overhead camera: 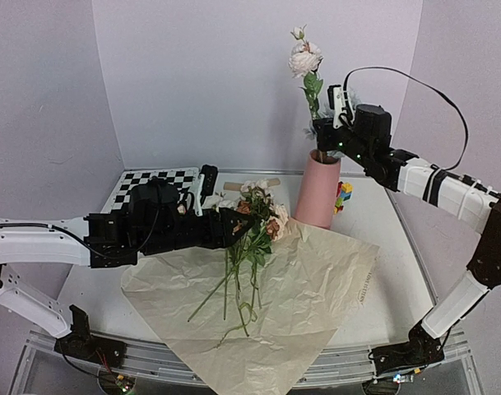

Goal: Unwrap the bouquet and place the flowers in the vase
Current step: Insert the fake flower into the vase, then pick up the fake flower from the wrapping paper.

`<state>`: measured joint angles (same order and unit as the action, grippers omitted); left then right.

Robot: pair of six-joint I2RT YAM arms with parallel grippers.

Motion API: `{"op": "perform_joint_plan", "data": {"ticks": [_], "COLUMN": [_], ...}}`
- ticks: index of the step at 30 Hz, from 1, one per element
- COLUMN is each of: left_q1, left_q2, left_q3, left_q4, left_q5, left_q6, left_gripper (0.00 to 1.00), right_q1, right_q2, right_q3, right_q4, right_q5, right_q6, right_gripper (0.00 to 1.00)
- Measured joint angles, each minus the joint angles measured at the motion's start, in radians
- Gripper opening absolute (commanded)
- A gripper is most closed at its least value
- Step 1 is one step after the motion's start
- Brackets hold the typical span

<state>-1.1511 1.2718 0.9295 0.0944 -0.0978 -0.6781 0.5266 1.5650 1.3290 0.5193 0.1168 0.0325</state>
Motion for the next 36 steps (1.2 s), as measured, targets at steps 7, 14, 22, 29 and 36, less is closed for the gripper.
{"op": "perform_joint_plan", "data": {"ticks": [7, 14, 22, 29, 36], "left_q1": [0.0, 0.0, 0.0, 0.0, 0.0], "left_q2": [0.007, 0.007, 0.005, 0.005, 0.005], "left_q3": [0.0, 0.0, 0.0, 0.0, 0.0], "left_q4": [0.0, 0.0, 0.0, 0.0, -0.095], "left_q5": [0.002, 0.009, 0.008, 0.008, -0.033], "left_q6": [-0.002, -0.003, -0.003, -0.003, 0.005], "left_gripper": [0.62, 0.63, 0.62, 0.62, 0.62], "right_q1": [0.0, 0.0, 0.0, 0.0, 0.0], "right_q2": [0.0, -0.023, -0.142, -0.226, -0.328], "right_q3": [-0.021, -0.052, -0.106, -0.106, -0.172], "right_q4": [0.02, 0.029, 0.019, -0.072, -0.176], "right_q5": [0.017, 0.024, -0.045, -0.146, -0.258], "right_q6": [0.042, 0.071, 0.119, 0.172, 0.259], "right_gripper": [0.4, 0.51, 0.65, 0.75, 0.82]}}
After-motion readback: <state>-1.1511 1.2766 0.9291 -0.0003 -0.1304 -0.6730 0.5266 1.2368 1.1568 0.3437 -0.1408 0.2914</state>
